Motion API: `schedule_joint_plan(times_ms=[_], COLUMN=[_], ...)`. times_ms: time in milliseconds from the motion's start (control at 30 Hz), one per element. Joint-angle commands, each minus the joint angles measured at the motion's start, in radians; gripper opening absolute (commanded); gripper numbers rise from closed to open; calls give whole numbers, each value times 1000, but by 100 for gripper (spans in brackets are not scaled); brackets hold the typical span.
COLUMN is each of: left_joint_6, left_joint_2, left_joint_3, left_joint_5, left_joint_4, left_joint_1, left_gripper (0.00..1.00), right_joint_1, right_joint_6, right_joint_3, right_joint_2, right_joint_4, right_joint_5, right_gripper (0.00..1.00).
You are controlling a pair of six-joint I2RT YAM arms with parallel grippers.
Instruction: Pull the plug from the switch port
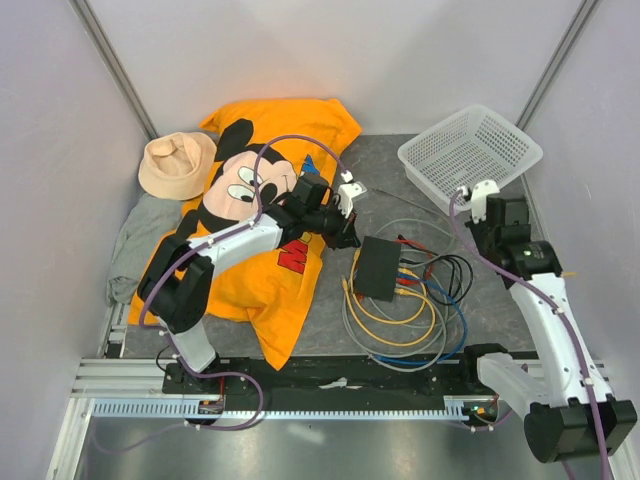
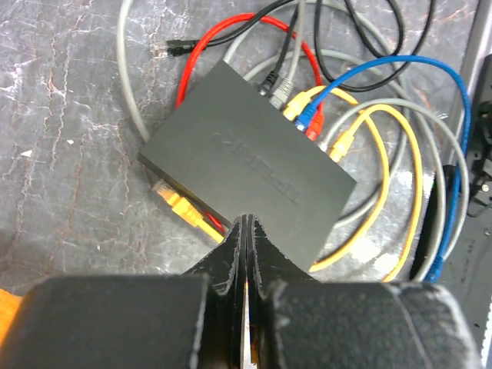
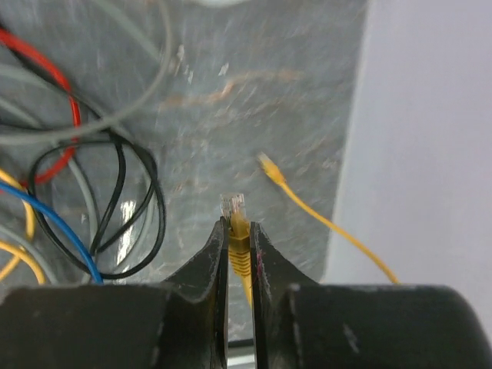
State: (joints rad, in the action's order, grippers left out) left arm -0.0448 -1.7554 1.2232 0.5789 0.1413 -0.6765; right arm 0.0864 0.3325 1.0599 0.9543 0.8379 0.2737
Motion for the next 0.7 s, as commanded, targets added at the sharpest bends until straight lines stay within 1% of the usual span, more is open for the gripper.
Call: schedule_joint_plan(times_ms=[0,33,67,200,300,333,367,400,433,467,533,567,600,667], left_joint_6=[1,-10,-18,-49,-47,-44,-44,-43,-46,-50,-59,-64,-75,-82], left_joint_2=[56,51,42,13,-47,-62,-81,-107,-121,-131,-163,-171,-177,-181], left_joint_3=[-14,-10,14,58,113,133,174,191,225,240,272,300,308,314], left_joint_5=[15,4,-14,-8,-5,-1,2,4,7,9,18,25,36,62], left_joint_4=[-11,21,38,81,122,136,158,165,172,182,201,207,214,224], left_joint_1=[-3,-3,-3,-3,-3,-3,-3,-3,-3,-3,-5,-5,-5,-5], left_gripper=[1,2,2,2,1,2,2,1,2,2,1,2,2,2], right_joint_1=[-7,-14,-25,-62,-74,-82,-82,-108,-123,-126,-128,-128,-128,-120], right_joint_6=[-17,-12,2,22,14,13,10,13,14,11,-26,-47,-88,-140], right_joint_3=[-191,-248,-264,-291,-325,-337,-340,-340,-322,-304,-231,-206,-180,-101], right_joint_2=[4,23,67,164,219,236,273,291,311,342,360,366,370,391], right_joint_4=[-241,-287,-349,-401,-460,-480,-517,-531,-534,-519,-485,-450,-435,-387], right_joint_5=[35,65,67,-19,-18,-5,1,-14,-42,-101,-166,-219,-323,-433], right_gripper=[0,0,0,0,0,3,15,28,40,54,61,62,63,64])
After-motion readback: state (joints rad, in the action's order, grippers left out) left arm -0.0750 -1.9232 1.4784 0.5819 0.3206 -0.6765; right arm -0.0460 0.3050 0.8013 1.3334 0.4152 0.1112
